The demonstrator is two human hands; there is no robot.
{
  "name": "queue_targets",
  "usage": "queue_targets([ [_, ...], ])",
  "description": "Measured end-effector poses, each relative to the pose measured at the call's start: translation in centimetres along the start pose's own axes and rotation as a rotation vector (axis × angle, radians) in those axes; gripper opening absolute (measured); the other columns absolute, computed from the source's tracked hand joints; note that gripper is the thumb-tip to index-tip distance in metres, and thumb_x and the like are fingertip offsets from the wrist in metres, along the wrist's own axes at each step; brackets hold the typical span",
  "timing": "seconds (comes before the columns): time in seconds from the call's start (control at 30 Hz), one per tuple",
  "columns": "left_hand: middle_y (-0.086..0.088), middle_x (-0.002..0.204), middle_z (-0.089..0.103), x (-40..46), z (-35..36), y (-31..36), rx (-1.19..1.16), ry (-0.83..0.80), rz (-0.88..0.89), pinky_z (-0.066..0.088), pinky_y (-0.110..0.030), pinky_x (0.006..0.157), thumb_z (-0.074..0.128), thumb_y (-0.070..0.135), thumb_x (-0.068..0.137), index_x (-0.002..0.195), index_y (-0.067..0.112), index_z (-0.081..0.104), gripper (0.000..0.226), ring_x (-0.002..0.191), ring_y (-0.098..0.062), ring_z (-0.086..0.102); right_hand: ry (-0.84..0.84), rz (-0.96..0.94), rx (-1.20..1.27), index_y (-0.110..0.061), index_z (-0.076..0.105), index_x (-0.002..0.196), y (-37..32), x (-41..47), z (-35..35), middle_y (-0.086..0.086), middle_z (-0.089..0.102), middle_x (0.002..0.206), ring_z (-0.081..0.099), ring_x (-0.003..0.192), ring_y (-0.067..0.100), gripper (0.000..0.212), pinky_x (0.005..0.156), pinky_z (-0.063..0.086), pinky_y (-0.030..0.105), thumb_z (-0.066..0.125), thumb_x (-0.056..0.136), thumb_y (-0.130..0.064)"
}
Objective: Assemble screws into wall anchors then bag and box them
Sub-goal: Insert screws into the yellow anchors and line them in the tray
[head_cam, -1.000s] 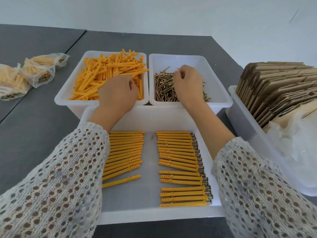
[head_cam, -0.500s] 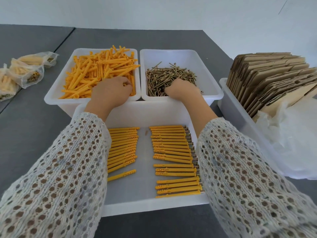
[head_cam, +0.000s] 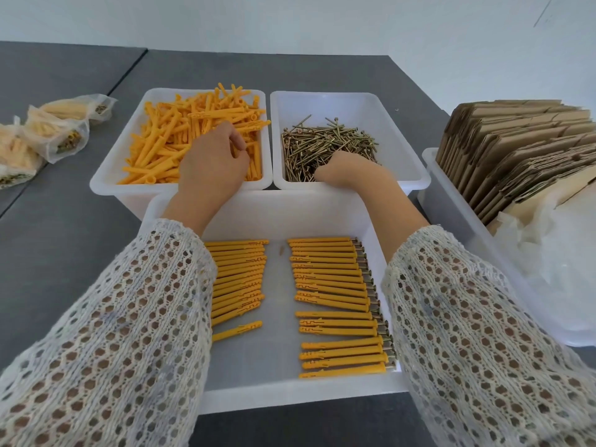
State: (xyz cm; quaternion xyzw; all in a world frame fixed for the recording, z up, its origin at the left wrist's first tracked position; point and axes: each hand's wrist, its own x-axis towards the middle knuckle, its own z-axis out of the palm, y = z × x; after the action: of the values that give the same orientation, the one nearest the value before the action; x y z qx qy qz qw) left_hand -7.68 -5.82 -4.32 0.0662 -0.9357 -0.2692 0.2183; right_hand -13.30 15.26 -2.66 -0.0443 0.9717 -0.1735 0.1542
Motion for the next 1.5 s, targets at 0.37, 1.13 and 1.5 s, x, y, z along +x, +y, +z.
queue_targets([
  [0.37, -0.005, 0.085, 0.064, -0.4, -0.2, 0.1, -0.046, 0.030, 0.042, 0.048, -0.045, 0.059, 0.046, 0.007, 0.091, 0.109, 0.017, 0.046, 0.020, 0.076, -0.027, 0.061, -0.014, 0.012, 0.007, -0.016, 0.034, 0.068, -0.1, -0.4, -0.5, 0.000, 0.036, 0.068, 0.033, 0.058, 0.016, 0.026, 0.054, 0.026, 0.029, 0.045, 0.090, -0.018],
  [1.13, -0.008, 0.079, 0.065, -0.8, -0.8, 1.1, -0.047, -0.073, 0.155, 0.043, -0.038, 0.060, 0.038, 0.018, 0.095, 0.081, 0.012, 0.061, 0.029, 0.072, -0.029, 0.056, 0.664, -0.372, 0.410, 0.002, 0.052, 0.105, -2.0, -1.4, 0.4, 0.015, 0.056, 0.078, 0.051, 0.070, 0.029, 0.028, 0.062, 0.043, 0.042, 0.034, 0.086, 0.012],
  [1.5, -0.009, 0.062, 0.055, -1.2, -1.0, 1.5, 0.014, -0.046, 0.276, 0.035, -0.037, 0.051, 0.034, 0.050, 0.098, 0.070, 0.006, 0.060, 0.057, 0.059, -0.025, 0.049, 0.852, -0.437, 0.217, -0.011, 0.056, 0.114, -3.9, -2.1, 1.7, 0.003, 0.069, 0.088, 0.063, 0.077, 0.023, 0.020, 0.065, 0.051, 0.041, 0.046, 0.097, -0.008],
])
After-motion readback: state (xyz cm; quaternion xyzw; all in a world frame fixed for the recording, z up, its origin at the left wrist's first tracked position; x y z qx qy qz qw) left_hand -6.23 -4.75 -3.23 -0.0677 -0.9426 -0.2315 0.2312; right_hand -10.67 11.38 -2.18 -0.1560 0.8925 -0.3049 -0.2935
